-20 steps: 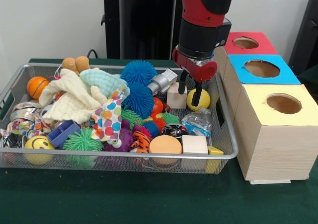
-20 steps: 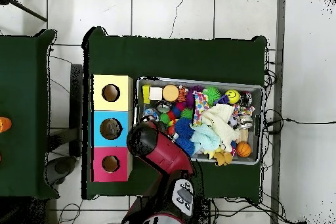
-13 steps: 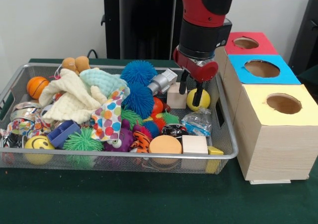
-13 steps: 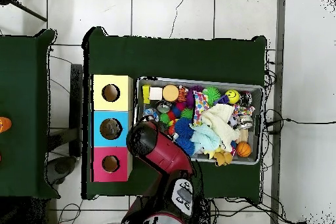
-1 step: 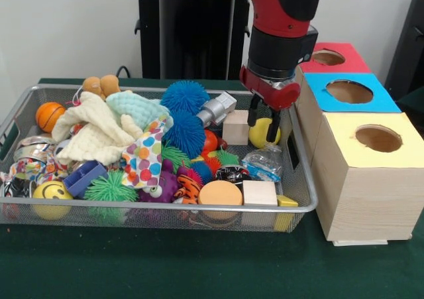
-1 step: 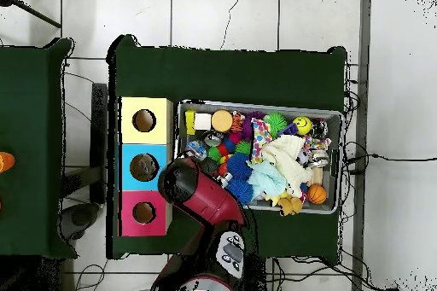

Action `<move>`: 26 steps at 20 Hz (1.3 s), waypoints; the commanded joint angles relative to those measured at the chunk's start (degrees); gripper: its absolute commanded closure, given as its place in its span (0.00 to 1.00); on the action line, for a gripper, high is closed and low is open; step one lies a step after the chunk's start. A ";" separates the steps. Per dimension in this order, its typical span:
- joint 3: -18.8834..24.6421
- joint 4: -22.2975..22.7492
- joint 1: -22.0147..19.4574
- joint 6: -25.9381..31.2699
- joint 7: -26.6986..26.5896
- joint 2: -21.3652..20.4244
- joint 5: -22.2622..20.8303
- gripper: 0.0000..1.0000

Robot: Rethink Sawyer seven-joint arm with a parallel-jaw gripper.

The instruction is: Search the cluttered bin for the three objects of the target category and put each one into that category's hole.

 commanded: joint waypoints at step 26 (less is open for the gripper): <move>5.74 2.82 -3.20 -3.37 9.11 1.74 -1.89 0.00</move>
